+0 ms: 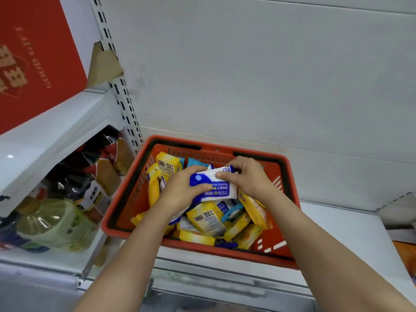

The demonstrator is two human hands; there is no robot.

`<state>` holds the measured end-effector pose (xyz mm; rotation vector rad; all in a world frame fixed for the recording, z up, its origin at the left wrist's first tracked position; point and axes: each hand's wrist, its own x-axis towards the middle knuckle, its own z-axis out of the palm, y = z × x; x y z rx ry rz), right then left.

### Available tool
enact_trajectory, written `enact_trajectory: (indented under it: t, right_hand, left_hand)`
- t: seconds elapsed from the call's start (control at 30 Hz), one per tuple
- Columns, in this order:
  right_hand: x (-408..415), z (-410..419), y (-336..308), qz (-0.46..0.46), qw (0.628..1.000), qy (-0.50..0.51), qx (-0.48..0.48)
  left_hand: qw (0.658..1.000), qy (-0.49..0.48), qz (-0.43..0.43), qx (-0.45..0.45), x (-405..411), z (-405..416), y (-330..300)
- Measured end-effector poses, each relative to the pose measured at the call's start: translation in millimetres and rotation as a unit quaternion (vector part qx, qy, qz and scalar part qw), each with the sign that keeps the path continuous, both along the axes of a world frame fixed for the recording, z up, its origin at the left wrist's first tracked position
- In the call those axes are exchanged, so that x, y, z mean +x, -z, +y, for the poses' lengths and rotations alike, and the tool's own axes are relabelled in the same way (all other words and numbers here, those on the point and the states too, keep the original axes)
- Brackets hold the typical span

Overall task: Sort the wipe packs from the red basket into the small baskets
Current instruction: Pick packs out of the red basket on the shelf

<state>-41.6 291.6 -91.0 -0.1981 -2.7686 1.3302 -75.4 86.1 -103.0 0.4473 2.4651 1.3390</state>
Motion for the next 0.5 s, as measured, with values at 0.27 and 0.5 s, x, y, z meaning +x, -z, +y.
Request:
enact_trajectory:
  t: [0.27, 0.5]
  right_hand:
    - [12, -14, 6, -0.079, 0.943, 0.115, -0.302]
    - [13, -4, 10, -0.001, 0.890, 0.316, -0.329]
  left_hand:
    - [0.951, -0.126, -0.169, 0.225, 3, 14, 7]
    - [0.916, -0.184, -0.193, 0.300, -4, 5, 7]
